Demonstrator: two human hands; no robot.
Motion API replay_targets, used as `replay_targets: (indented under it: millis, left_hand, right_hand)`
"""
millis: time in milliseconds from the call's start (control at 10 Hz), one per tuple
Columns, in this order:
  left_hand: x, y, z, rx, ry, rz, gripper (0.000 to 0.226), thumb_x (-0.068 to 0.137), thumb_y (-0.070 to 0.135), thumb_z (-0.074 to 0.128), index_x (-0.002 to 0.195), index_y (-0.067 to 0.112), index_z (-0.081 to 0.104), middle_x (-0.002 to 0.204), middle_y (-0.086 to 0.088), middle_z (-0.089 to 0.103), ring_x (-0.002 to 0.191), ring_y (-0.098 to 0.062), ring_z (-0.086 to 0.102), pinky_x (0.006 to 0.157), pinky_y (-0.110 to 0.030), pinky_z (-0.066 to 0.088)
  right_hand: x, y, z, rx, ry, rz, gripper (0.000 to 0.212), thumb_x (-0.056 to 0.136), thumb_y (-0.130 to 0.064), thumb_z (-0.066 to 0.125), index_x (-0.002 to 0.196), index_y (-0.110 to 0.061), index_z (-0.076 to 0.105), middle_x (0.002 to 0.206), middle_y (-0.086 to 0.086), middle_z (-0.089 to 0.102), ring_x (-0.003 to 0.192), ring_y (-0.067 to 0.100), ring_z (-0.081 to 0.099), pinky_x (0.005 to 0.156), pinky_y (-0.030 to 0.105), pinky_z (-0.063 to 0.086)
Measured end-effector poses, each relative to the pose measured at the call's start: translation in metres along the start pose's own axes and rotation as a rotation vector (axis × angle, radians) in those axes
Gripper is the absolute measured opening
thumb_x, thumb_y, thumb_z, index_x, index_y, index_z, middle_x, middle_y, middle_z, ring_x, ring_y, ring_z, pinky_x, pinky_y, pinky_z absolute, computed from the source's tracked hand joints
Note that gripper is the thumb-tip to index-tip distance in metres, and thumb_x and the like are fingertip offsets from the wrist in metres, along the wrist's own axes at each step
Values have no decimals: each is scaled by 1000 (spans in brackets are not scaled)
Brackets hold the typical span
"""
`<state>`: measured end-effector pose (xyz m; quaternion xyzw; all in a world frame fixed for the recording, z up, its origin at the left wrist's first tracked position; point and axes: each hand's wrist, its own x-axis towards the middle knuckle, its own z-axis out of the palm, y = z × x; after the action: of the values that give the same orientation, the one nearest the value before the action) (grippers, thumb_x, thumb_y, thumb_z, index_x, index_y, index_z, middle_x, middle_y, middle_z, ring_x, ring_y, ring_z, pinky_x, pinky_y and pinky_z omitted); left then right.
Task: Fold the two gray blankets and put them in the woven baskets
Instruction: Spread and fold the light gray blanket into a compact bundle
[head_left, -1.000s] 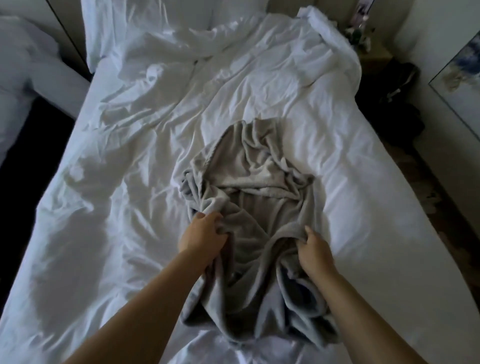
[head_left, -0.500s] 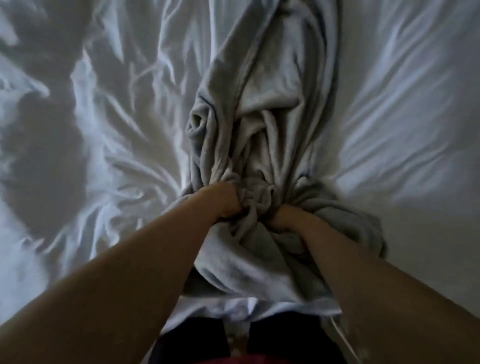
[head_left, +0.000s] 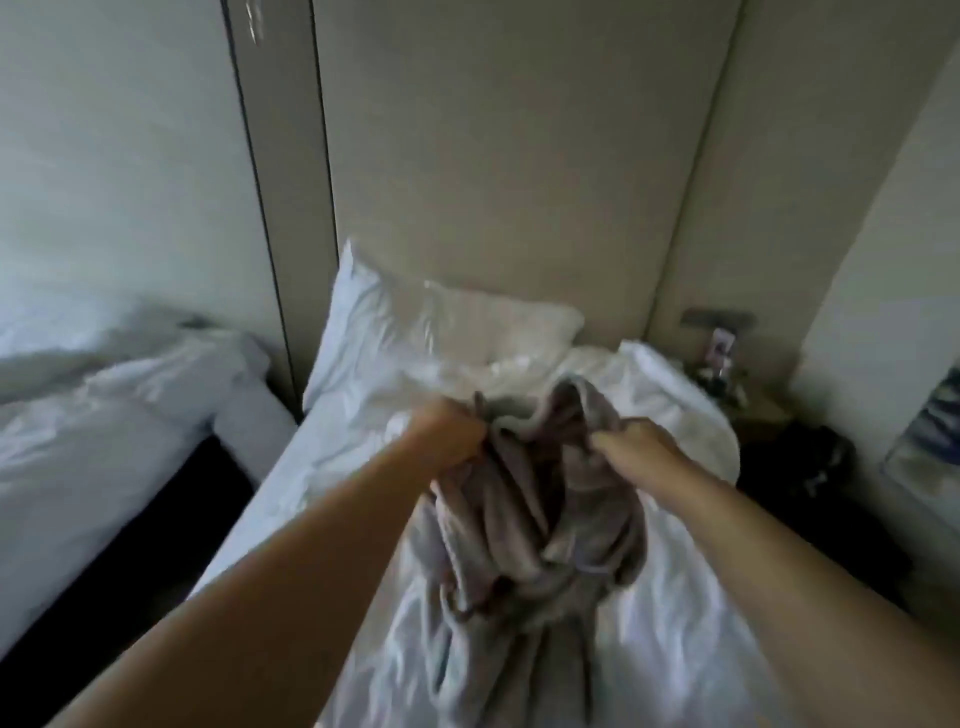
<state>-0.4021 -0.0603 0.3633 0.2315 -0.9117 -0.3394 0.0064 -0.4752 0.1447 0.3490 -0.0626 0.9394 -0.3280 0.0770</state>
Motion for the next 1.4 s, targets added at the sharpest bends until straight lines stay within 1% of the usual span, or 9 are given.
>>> replay_targets:
  millis: [100,200,300,400,700,1000,1100,1300,1400]
  left_hand:
    - [-2,103,-167,31,484,387,36,83,17,60,119,14,58,107,-11,66,97,-30,60,77,-29,47]
    - [-32,130,-260,-40,738,476,36,85,14,63,120,7,60,110,-16,66,103,-35,61,79,-29,47]
    - [-61,125,-296,-10,946,560,16,81,15,67,96,8,69,89,-15,70,88,-32,65,66,-25,39]
    - [-76,113,-297,-63,1025,592,23,87,9,55,104,10,70,98,-19,69,92,-34,62,69,-26,36]
    - [-82,24,-210,-86,860,441,38,88,-3,45,116,9,67,119,-19,61,110,-35,56,93,-29,40]
    - [-127,-177,-26,-34,401,46,30,93,1,44,111,-1,67,108,-28,65,104,-40,61,93,-42,48]
    - [-174,-233,29,-25,259,-120,28,93,4,49,115,3,65,116,-22,63,109,-36,59,93,-35,48]
    - [-265,-305,87,-208,238,-426,32,95,6,46,123,-1,60,127,-23,58,119,-36,53,83,-21,42]
    - [-307,-320,101,-337,366,-712,19,92,14,52,108,4,54,129,-26,53,116,-39,53,88,-33,45]
  right_hand:
    - [-5,-109,-166,186,375,-393,15,80,-12,70,71,-15,59,69,4,61,67,21,58,57,27,43]
    - [-32,-143,-259,300,581,-420,15,85,-23,70,88,-13,59,65,0,52,52,16,46,46,22,31]
    - [-55,-142,-303,447,732,-434,8,90,-17,61,91,-10,66,77,13,59,57,25,51,50,26,40]
    - [-68,-126,-312,674,781,-432,9,90,-14,60,95,-7,65,88,16,59,62,28,53,51,27,41]
    - [-69,-42,-235,801,607,-251,7,89,-12,56,84,-14,61,88,15,56,77,29,54,63,35,44]
    - [-113,159,0,904,229,429,16,86,-2,55,101,-4,62,92,20,54,70,29,53,57,30,42]
    - [-165,211,66,890,138,584,10,84,1,56,93,-2,61,78,17,54,63,27,51,51,27,39]
    - [-257,261,163,782,-111,779,12,91,-4,52,84,4,58,62,20,56,38,28,50,31,19,37]
    - [-291,258,191,698,-152,833,17,88,-5,58,74,3,54,63,17,47,47,29,45,45,30,40]
